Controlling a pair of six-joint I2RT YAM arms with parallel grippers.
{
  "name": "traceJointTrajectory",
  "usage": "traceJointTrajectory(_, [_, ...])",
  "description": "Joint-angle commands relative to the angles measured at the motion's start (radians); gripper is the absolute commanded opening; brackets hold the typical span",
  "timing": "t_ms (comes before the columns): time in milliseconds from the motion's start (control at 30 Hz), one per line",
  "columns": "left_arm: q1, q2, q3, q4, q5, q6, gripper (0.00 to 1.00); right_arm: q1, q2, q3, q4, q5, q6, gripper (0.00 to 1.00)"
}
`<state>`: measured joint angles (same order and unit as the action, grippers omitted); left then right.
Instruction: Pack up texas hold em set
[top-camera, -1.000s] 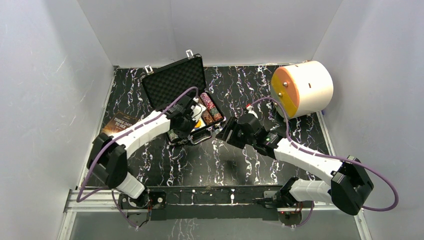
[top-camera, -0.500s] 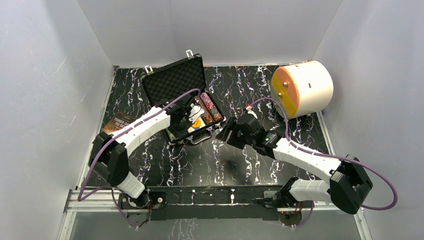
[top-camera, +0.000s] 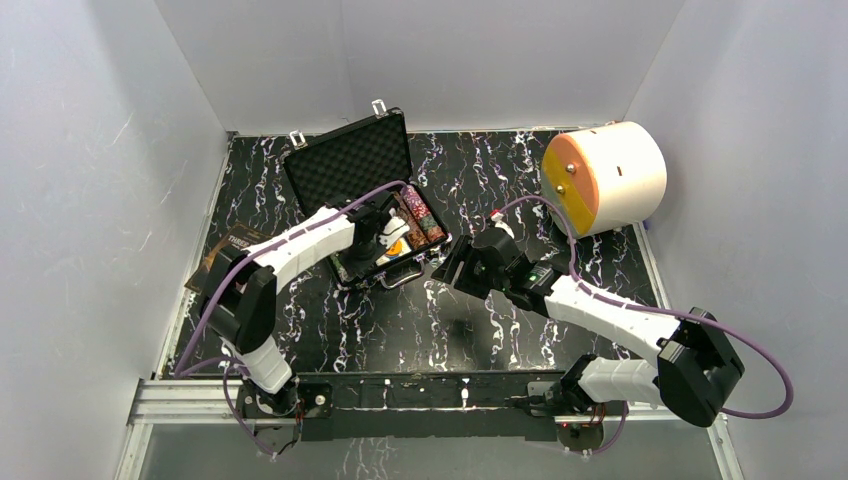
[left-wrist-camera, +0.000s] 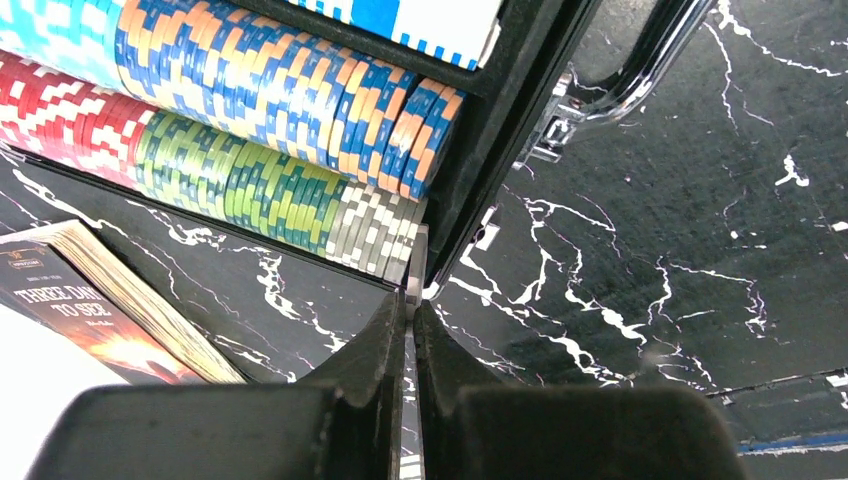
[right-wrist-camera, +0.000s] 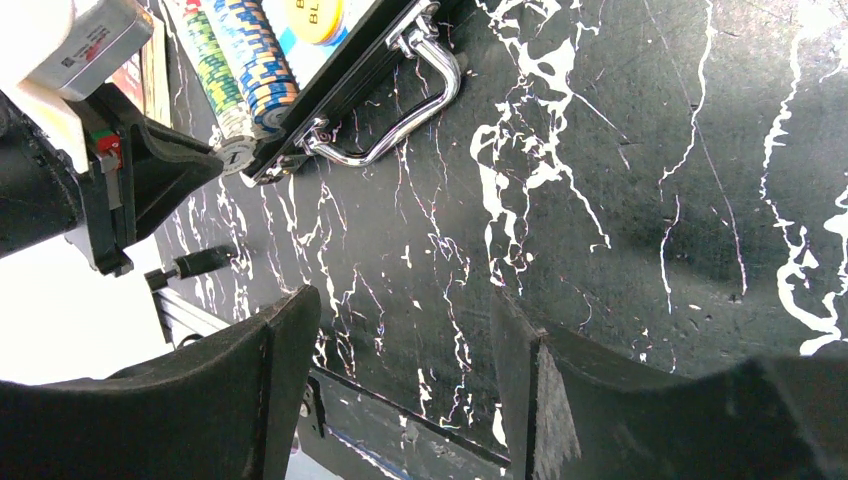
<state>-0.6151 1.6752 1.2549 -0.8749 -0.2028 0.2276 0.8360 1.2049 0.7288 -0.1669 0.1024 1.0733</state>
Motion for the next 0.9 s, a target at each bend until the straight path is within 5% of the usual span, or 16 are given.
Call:
traceJointTrajectory(0, [0.01,0.007,0.041,-0.026,-0.06,0.015,0.0,0.001,0.002,0.027,0.012,0.01,0.002,0.7])
traceJointTrajectory(233, [0.011,0.018,0.032,-0.03,-0.088,0.018,0.01,0.0,0.008,0.026,0.015,0.01,0.001,0.7])
traceJointTrajectory(433, [0.011,0.003,0.022,-0.026,-0.097,-0.008,0.33,0.0,0.016,0.026,0.017,0.006,0.0,0.7])
traceJointTrajectory(533, [0.011,-0.013,0.024,-0.022,-0.056,-0.009,0.32,0.0,0.018,0.026,0.017,0.004,0.0,0.71])
traceJointTrajectory(667, [0.011,-0.032,0.027,-0.004,-0.027,-0.011,0.13,0.0,0.016,0.024,0.017,0.005,0.002,0.7])
traceJointTrajectory(767, [0.011,-0.059,0.04,0.035,-0.074,-0.042,0.11,0.0,0.015,0.024,0.016,0.005,0.001,0.71])
traceJointTrajectory(867, [0.012,-0.121,0.039,0.135,-0.203,-0.092,0.35,-0.001,0.009,0.026,0.006,0.017,-0.002,0.7])
